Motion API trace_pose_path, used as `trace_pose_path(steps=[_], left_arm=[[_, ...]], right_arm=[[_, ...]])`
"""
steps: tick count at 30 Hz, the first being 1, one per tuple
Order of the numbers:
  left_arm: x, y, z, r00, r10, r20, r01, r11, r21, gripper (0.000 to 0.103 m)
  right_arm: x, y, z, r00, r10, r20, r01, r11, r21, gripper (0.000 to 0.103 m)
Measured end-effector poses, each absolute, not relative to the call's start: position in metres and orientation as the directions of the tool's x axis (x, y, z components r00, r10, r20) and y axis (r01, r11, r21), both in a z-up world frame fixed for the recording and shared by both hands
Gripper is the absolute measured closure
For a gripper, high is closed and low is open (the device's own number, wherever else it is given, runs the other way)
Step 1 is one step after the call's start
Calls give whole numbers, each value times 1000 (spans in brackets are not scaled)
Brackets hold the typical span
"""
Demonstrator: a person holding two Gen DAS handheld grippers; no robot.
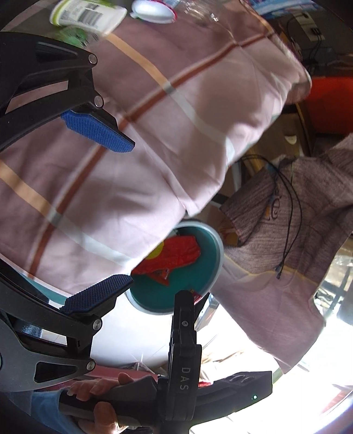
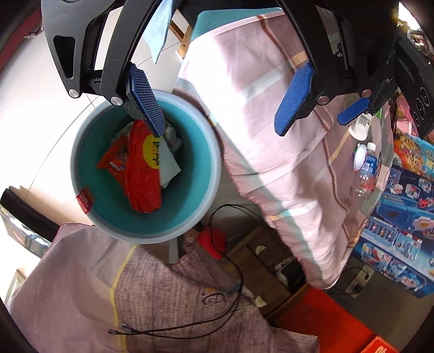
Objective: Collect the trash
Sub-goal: 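Move both grippers back over the table toward the pill bottle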
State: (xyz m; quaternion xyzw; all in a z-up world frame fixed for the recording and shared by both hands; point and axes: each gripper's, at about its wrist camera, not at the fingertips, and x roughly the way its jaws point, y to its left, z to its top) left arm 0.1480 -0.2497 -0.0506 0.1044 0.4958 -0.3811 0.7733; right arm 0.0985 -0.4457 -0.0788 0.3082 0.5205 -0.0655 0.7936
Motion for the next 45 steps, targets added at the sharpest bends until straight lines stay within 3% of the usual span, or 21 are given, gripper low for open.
trace_pose_path(steps=[14,27,45], left_arm=[[147,-116,-41,348,-453,-821,563,801,-204,6],[169,11,-63,387,-371,-844,387,896,-217,4],[198,59,-86,375,-325,-868,358,915,-188,4]], right_arm=[[120,-331,-46,402,245,-882,259,894,367,18],[166,-196,-70,250,344,-905,85,924,374,18],[216,-140,-108,207,362,-909,81,919,385,18]])
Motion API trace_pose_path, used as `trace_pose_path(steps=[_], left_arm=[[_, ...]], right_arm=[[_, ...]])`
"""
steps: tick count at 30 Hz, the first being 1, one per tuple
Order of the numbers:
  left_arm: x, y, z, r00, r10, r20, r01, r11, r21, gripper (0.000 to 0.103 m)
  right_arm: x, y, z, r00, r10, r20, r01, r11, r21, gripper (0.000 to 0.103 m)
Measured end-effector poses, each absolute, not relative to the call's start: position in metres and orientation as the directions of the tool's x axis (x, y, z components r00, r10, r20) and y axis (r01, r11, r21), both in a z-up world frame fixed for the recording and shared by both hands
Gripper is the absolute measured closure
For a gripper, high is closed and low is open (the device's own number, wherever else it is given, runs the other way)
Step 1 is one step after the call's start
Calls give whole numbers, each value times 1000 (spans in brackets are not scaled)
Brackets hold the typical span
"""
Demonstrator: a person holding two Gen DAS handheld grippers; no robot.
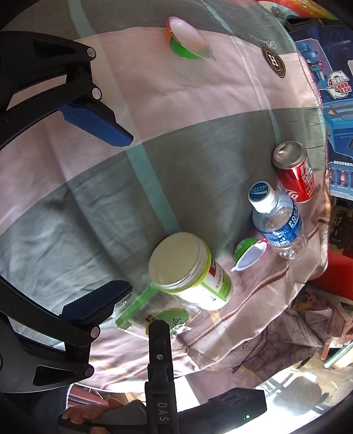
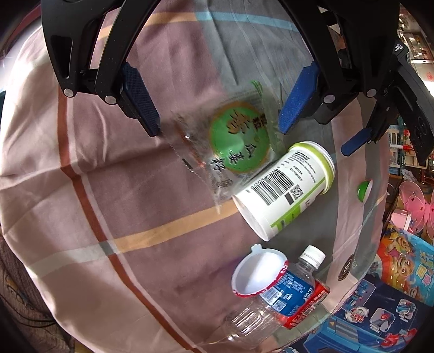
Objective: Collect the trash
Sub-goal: 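Move both grippers back over the table toward the pill bottle, then grasp the green-wrapped snack with the right gripper while the left grasps the white pill bottle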
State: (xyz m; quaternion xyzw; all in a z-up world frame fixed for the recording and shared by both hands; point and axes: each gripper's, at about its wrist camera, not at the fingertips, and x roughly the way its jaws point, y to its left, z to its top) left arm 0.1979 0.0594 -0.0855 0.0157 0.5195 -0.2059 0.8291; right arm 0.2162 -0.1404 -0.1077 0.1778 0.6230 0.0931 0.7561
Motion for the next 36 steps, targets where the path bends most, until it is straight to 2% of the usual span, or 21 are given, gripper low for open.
trace_pose_path(steps=[2,4,6,7,8,9,15,22,27,29,32,33,34,36], left_arm=[[200,62,-87,372,-328,-869,354,915,-194,4],[201,63,-89,366,-328,-871,352,915,-196,4],[201,63,-89,364,-329,-871,352,915,-199,4],[201,62,-89,363,-331,-871,355,913,-199,4],[202,60,-88,362,-331,-871,361,912,-196,4],[202,58,-88,362,-331,-872,366,910,-194,4],[213,40,-84,372,-321,-871,411,898,-156,4],[247,26,-73,408,-276,-870,457,887,-66,4],[274,12,-72,407,-263,-875,499,866,-29,4],[281,4,-75,402,-253,-880,519,854,-8,4],[285,-5,-80,383,-262,-886,549,836,-10,5],[283,-9,-80,381,-268,-885,557,831,-12,12],[281,-10,-80,378,-271,-885,563,826,-13,30],[277,-13,-82,339,-297,-893,577,815,-52,43]], right_arm=[[219,-133,-108,220,355,-909,56,925,375,18],[218,-128,-108,238,346,-907,25,932,362,25],[217,-125,-108,242,361,-901,1,928,372,52],[217,-125,-108,236,376,-896,-5,923,386,58],[216,-127,-108,231,391,-891,-9,916,400,70],[216,-129,-107,231,404,-885,-6,910,414,76],[213,-156,-89,288,407,-867,9,904,427,84],[221,-195,-73,358,352,-865,56,917,396,86],[239,-213,-75,364,366,-857,87,902,422,86],[246,-219,-77,363,370,-855,101,897,431,80],[261,-221,-78,371,373,-850,115,890,441,66],[265,-222,-80,374,374,-849,121,887,445,62],[268,-222,-81,376,379,-846,124,884,451,60],[274,-221,-83,381,386,-840,121,880,460,48]])
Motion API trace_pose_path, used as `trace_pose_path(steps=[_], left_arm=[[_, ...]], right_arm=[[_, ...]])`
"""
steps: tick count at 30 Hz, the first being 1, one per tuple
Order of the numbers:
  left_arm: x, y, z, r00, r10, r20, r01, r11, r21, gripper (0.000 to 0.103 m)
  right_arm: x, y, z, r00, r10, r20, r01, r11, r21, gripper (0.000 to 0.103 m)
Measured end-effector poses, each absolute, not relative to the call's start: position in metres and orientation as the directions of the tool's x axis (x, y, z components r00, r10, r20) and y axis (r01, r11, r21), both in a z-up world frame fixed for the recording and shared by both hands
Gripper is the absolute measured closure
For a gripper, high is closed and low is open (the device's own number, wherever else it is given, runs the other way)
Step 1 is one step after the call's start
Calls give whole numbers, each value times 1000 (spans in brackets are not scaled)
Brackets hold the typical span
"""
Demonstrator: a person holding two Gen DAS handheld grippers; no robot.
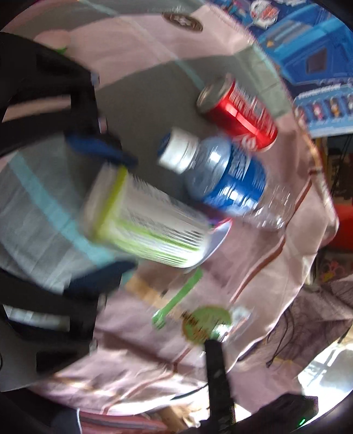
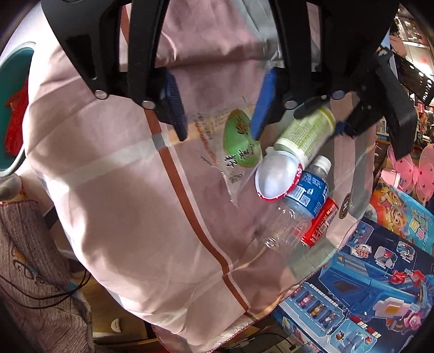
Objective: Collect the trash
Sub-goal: 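Grasp the green-wrapped snack with the right gripper while the left grasps the white pill bottle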
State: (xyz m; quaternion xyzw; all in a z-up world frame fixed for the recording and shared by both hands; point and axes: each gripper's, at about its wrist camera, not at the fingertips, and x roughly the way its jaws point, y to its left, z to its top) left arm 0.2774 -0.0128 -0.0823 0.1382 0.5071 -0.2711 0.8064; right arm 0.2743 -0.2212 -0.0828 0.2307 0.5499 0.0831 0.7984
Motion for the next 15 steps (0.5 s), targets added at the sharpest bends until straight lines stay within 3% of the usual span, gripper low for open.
trace_pose_path(steps=[3,6,13,14,15], left_arm=[[270,-16,-86,322,-309,-895,579,812,-72,44],[273,-18,-90,317,-301,-899,557,826,-80,43],[282,-28,-94,325,-289,-901,530,844,-80,30],[282,-29,-94,327,-290,-899,530,844,-79,30],[282,-30,-93,330,-293,-897,530,844,-81,37]], right_arm=[[283,-217,-90,376,399,-836,112,876,469,40],[292,-215,-103,363,416,-834,127,865,486,37],[306,-205,-112,395,417,-819,108,864,492,29],[306,-203,-112,404,412,-816,100,868,487,33],[307,-200,-111,413,406,-815,81,875,477,55]])
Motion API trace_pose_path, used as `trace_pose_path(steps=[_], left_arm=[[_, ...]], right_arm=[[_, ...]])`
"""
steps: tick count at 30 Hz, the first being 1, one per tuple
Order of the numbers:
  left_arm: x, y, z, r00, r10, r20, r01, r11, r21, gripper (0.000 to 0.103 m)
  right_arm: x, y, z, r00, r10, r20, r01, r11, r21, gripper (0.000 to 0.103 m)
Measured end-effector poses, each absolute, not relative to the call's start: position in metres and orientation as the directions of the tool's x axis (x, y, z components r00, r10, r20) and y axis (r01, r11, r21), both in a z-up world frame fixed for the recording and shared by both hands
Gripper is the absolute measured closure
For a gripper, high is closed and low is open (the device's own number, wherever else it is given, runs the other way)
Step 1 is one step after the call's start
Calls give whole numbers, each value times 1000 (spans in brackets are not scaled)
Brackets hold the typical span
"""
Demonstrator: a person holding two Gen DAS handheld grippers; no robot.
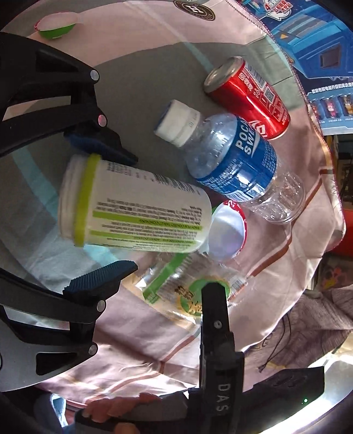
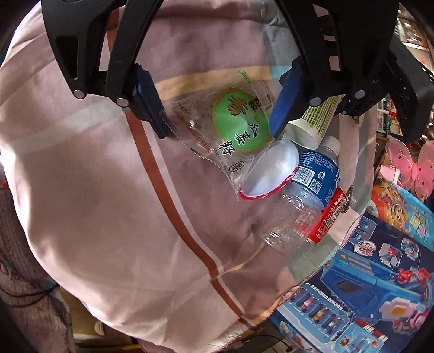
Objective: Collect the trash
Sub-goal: 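Grasp the green-wrapped snack with the right gripper while the left grasps the white pill bottle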
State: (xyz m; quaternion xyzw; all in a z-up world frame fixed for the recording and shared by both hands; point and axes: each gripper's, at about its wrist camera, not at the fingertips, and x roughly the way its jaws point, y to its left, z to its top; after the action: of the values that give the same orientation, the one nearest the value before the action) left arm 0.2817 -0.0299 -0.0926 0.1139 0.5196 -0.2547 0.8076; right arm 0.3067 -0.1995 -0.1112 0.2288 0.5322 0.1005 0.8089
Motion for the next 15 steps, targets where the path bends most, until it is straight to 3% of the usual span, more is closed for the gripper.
trace_pose_path(steps=[1,11,15], left_arm=[[280,-31,-92,333,-294,-896,531,844,-80,48],[255,-36,-83,337,-331,-881,479,866,-142,48],[244,-39,-73,351,-340,-873,460,874,-155,48]], right_arm=[[307,-197,-112,406,426,-808,64,869,491,59],[283,-204,-83,444,439,-781,12,869,495,83],[263,-223,-69,481,408,-776,29,877,479,83]])
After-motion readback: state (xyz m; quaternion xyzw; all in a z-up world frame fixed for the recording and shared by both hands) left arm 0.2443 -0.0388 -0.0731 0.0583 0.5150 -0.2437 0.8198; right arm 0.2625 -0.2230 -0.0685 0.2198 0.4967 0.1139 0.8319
